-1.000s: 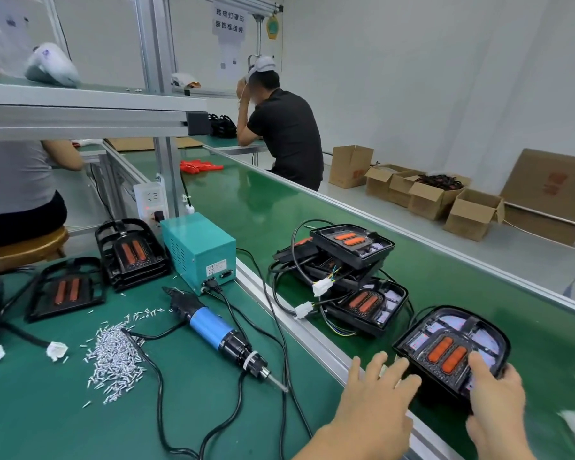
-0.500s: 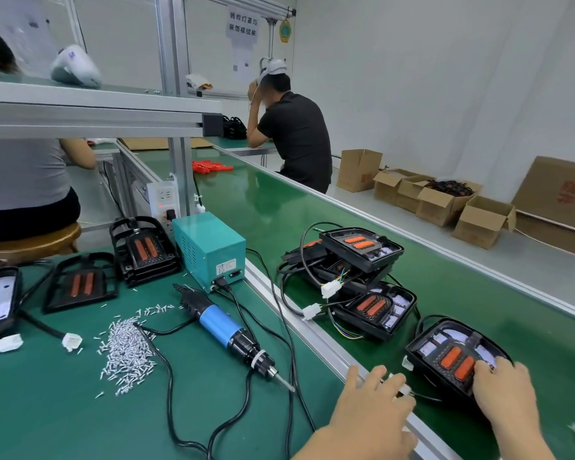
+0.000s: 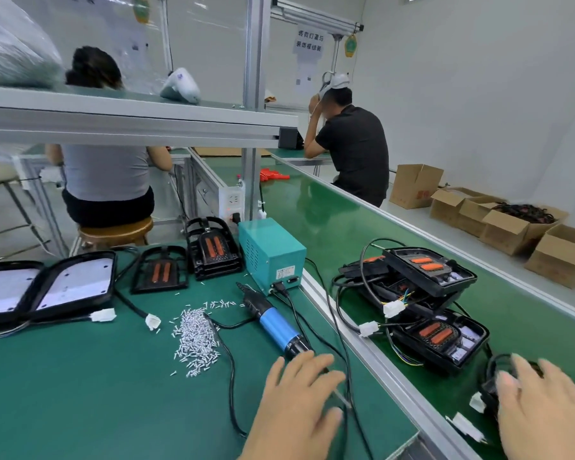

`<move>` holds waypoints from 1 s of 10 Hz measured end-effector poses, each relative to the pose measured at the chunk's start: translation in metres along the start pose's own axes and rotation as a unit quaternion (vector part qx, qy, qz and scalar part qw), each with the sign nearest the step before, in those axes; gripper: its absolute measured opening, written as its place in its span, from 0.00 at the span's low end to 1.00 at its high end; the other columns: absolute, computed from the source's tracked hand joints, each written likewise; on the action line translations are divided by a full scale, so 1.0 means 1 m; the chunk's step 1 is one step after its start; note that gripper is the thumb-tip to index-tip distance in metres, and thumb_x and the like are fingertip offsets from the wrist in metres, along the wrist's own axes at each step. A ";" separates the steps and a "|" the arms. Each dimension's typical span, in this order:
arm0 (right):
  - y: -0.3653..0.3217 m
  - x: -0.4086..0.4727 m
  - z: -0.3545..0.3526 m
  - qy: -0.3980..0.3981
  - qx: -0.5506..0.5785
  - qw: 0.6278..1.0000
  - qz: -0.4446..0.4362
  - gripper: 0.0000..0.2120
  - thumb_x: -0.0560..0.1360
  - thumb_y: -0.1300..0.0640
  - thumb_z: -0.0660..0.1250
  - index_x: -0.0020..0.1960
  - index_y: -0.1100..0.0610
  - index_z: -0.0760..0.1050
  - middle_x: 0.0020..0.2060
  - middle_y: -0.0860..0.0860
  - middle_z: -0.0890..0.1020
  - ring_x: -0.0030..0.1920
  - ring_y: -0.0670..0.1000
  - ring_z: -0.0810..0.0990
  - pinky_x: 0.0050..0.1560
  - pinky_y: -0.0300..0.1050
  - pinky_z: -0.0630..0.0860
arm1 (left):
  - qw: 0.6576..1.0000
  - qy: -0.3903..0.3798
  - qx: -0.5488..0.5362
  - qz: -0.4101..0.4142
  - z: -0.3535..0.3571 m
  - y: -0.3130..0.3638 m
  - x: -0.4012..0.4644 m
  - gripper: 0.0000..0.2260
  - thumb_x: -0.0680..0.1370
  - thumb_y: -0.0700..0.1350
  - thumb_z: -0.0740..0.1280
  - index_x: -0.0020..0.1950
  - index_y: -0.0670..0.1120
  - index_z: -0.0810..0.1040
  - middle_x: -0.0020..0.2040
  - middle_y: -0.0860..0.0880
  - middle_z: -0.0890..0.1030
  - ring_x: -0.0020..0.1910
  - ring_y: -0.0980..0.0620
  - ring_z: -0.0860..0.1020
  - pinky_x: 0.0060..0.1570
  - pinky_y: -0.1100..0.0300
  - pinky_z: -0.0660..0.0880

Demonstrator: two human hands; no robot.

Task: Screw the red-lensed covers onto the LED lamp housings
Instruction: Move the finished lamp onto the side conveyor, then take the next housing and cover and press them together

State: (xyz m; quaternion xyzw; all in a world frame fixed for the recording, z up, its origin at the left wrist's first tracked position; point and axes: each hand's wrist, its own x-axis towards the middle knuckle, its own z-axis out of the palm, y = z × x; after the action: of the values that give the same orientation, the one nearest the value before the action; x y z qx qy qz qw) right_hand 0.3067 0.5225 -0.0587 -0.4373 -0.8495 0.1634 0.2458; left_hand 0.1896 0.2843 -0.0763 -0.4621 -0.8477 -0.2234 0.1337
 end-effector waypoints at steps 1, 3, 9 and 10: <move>-0.050 -0.028 0.017 -0.061 -0.079 0.992 -0.082 0.21 0.83 0.50 0.53 0.75 0.50 0.64 0.77 0.51 0.59 0.77 0.53 0.55 0.76 0.61 0.43 | 0.990 -0.007 -0.088 -0.111 -0.018 -0.033 -0.025 0.19 0.75 0.53 0.60 0.66 0.61 0.71 0.66 0.70 0.57 0.71 0.67 0.55 0.71 0.62 0.49; -0.150 -0.098 0.062 -0.217 -0.110 0.936 -0.253 0.21 0.83 0.43 0.41 0.76 0.36 0.45 0.76 0.36 0.42 0.76 0.38 0.43 0.74 0.63 0.40 | 0.976 0.122 -0.062 -0.171 -0.050 -0.078 -0.082 0.13 0.66 0.51 0.63 0.49 0.58 0.77 0.51 0.57 0.82 0.50 0.58 0.75 0.48 0.56 0.74; -0.253 -0.211 0.140 -0.215 -0.017 0.808 -0.549 0.43 0.82 0.45 0.31 0.40 0.48 0.86 0.41 0.46 0.86 0.50 0.43 0.75 0.75 0.49 0.41 | 0.920 0.064 0.076 -0.378 -0.088 -0.157 -0.181 0.16 0.75 0.50 0.64 0.62 0.60 0.74 0.64 0.66 0.69 0.66 0.62 0.68 0.67 0.55 0.66; -0.263 -0.209 0.149 -0.200 -0.009 0.818 -0.539 0.37 0.83 0.44 0.38 0.42 0.47 0.86 0.44 0.44 0.86 0.47 0.40 0.82 0.61 0.68 0.70 | 0.932 0.086 0.057 -0.348 -0.086 -0.167 -0.187 0.17 0.57 0.49 0.70 0.45 0.53 0.85 0.48 0.59 0.83 0.52 0.58 0.74 0.41 0.54 0.80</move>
State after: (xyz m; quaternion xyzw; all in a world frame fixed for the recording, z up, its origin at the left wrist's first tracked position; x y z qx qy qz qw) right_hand 0.1527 0.1931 -0.1099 0.1302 -0.9814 0.0810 0.1153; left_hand 0.1513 0.0269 -0.1257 -0.1087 -0.9520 -0.2461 0.1459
